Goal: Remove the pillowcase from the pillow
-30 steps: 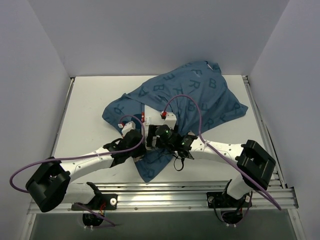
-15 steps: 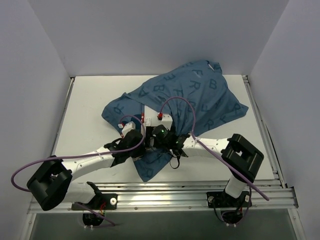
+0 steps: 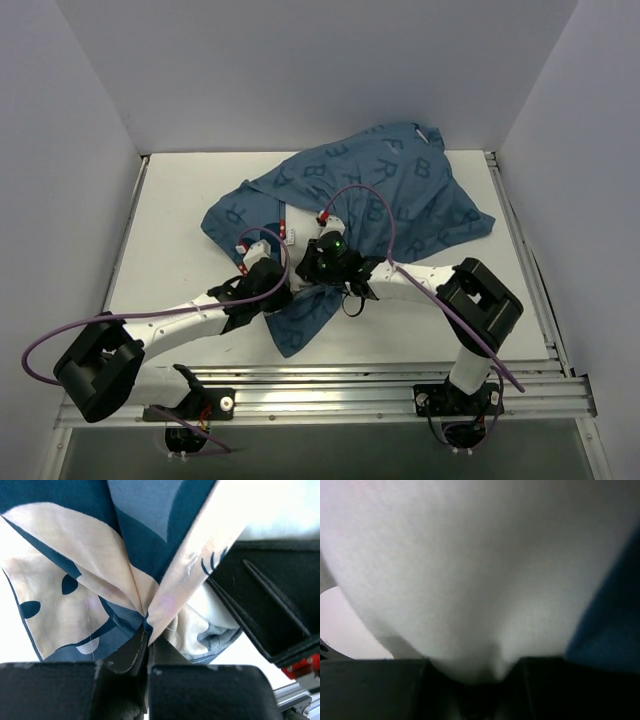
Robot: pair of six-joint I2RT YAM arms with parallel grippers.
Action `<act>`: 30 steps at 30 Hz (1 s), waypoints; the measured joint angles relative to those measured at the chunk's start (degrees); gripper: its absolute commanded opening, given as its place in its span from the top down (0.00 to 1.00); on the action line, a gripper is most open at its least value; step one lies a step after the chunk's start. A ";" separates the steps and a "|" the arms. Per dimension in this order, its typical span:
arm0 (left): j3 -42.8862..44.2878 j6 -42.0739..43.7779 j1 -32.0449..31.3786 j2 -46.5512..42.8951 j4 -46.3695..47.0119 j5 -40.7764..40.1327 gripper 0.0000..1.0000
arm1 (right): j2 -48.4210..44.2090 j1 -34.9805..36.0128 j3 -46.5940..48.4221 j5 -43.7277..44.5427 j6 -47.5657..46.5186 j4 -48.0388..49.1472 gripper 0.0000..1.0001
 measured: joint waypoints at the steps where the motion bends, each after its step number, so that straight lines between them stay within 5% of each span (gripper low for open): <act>1: 0.07 0.13 0.00 0.00 0.22 0.02 0.98 | -0.02 -0.46 0.00 -0.59 0.13 0.28 1.00; 12: 2.29 2.10 0.00 -1.99 0.79 2.43 0.98 | -0.02 -2.86 3.74 -1.36 0.33 0.04 1.00; 21: 1.84 2.23 0.00 -12.33 -2.78 3.39 0.98 | -0.44 -5.64 5.42 -3.87 0.74 -0.50 1.00; 30: 2.40 2.16 0.52 -5.27 -0.24 3.85 0.98 | -3.26 -8.59 9.25 -6.32 0.83 -6.29 1.00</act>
